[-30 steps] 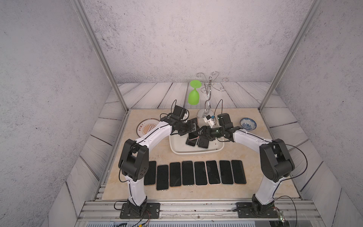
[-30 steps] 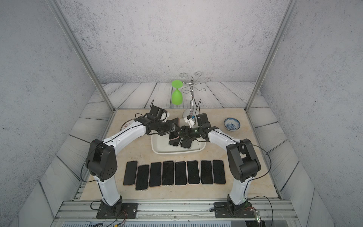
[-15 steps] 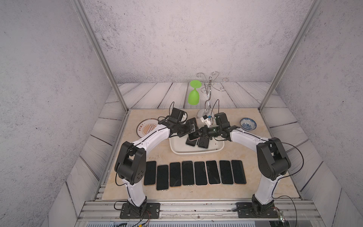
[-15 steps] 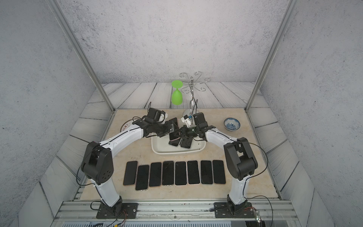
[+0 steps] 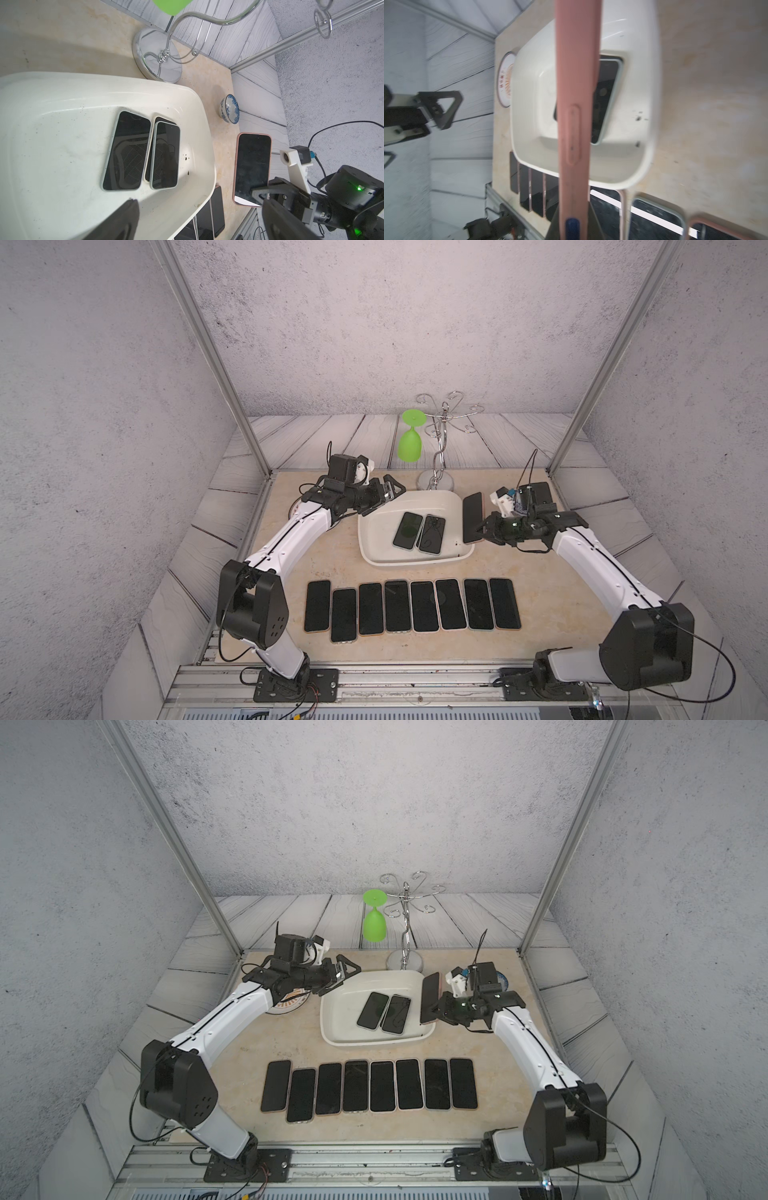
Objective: Take the phone out of the storage box
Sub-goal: Place the phone at the center of the board.
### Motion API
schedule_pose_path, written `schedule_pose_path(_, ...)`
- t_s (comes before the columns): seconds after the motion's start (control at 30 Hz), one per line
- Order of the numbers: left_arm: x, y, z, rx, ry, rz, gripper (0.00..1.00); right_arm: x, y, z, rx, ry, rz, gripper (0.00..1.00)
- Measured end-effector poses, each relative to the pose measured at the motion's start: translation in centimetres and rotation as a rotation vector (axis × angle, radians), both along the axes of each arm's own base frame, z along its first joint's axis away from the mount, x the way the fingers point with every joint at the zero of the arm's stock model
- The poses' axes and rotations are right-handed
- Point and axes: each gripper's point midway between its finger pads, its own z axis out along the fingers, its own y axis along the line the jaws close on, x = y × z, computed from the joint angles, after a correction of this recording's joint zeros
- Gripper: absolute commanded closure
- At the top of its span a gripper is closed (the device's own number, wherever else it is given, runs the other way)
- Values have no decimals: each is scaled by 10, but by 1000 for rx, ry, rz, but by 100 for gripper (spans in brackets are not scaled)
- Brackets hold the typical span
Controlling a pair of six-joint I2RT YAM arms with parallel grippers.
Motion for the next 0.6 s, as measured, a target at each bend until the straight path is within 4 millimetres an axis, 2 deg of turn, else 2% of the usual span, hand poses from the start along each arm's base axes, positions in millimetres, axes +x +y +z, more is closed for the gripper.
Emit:
schedule_pose_path(0.13, -5, 0, -13, 23, 9, -17, 2, -13, -25, -37, -127, 107, -50, 100)
schedule_pose_path(0.3, -13, 10, -40, 62, 62, -19, 2, -28, -38, -88, -219, 240, -48, 100)
schedule_pose_path(0.4, -16, 15, -51, 79, 82, -17, 2, -26, -38, -105, -229, 271, -31, 100)
schedule_pose_path(0.6, -19, 18, -50, 84, 73, -16, 2, -10, -27, -123, -186, 264, 3, 100)
